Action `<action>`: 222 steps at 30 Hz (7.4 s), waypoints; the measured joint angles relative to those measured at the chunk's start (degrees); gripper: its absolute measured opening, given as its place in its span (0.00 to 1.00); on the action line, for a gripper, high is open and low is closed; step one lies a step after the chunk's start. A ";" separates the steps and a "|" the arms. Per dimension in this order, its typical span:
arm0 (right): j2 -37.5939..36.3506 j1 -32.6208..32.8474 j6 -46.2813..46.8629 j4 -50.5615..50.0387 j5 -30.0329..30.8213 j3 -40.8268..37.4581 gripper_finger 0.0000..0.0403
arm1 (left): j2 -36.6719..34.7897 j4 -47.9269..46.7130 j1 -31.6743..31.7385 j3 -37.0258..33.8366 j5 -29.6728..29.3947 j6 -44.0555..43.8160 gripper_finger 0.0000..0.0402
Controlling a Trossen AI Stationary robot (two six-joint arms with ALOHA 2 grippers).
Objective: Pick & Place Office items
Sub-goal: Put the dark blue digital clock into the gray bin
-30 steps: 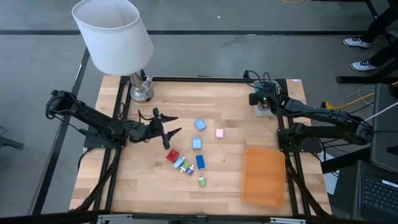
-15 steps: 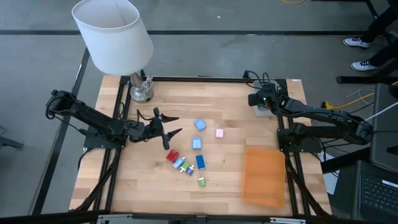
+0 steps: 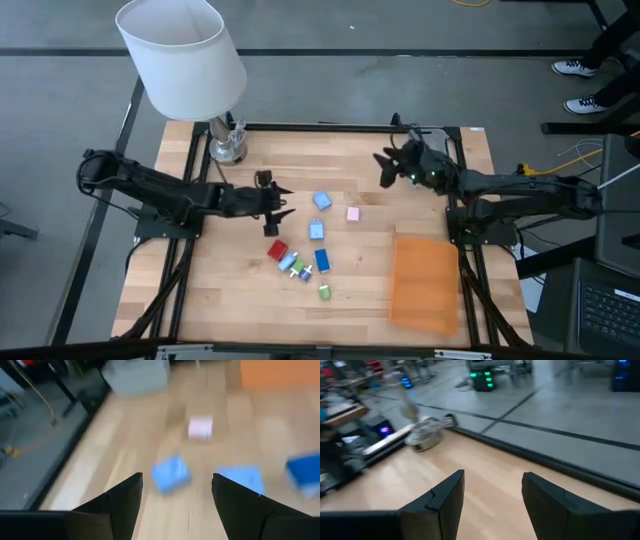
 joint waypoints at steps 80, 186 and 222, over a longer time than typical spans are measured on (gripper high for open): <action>0.04 13.12 -2.47 5.05 0.37 0.00 0.49 | 47.59 -41.78 -6.27 50.34 18.10 52.32 0.53; 0.03 14.96 -2.51 5.52 -2.80 0.00 0.49 | 55.94 -54.91 -5.43 65.51 23.06 37.28 0.72; 0.02 14.93 -3.40 5.50 -2.58 0.00 0.49 | 56.26 -55.69 -3.98 65.45 24.66 36.29 0.65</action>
